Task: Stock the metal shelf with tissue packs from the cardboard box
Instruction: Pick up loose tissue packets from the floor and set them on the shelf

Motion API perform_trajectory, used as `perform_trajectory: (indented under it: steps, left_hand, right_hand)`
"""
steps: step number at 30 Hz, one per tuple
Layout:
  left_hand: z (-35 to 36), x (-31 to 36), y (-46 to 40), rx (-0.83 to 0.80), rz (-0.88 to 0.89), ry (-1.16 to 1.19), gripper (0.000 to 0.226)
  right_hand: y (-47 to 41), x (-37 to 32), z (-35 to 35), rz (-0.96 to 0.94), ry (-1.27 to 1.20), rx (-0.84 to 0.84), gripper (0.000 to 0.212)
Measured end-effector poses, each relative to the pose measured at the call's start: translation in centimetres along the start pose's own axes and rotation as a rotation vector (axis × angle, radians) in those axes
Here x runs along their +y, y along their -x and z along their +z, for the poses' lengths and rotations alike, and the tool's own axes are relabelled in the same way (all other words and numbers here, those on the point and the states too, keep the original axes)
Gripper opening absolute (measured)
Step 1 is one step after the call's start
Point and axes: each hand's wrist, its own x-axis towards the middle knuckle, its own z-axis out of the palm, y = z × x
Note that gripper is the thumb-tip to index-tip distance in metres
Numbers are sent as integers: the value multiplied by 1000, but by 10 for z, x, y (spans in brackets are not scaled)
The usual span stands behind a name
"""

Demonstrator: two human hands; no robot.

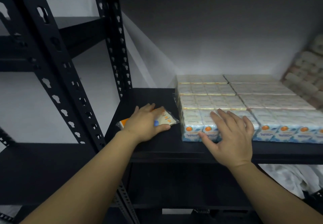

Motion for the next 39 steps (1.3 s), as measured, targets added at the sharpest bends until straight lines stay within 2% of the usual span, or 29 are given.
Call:
perform_trajectory:
  steps: [3,5,7,11,14,19,25,39]
  left_hand:
    - [9,4,17,181,-129,-113,82]
    - [20,5,24,214,-161,-199,78]
    - [22,0,23,222,-134,-167,71]
    - [12,-17,10,93,-24,-96,66]
    - [14,-17,5,-9,-35,-69,68]
    - [27,-7,1,24,-123,-93,81]
    - [24,-24,-42,55,-124,-39,72]
    - [9,-55,-145,39,-121,9,72]
  right_hand:
    - [0,0,0,0,-6,4,69]
    - [0,-1,0,0,-5,5,69]
    - [0,0,0,-3,-8,3,69]
    - [0,0,1,-4,-21,1,69]
    - [0,1,1,-10,-25,16,69]
    - [0,-1,0,-9,-38,24,69]
    - [0,-1,0,-9,-37,16,69]
    - [-2,0,-1,-6,4,-45,69]
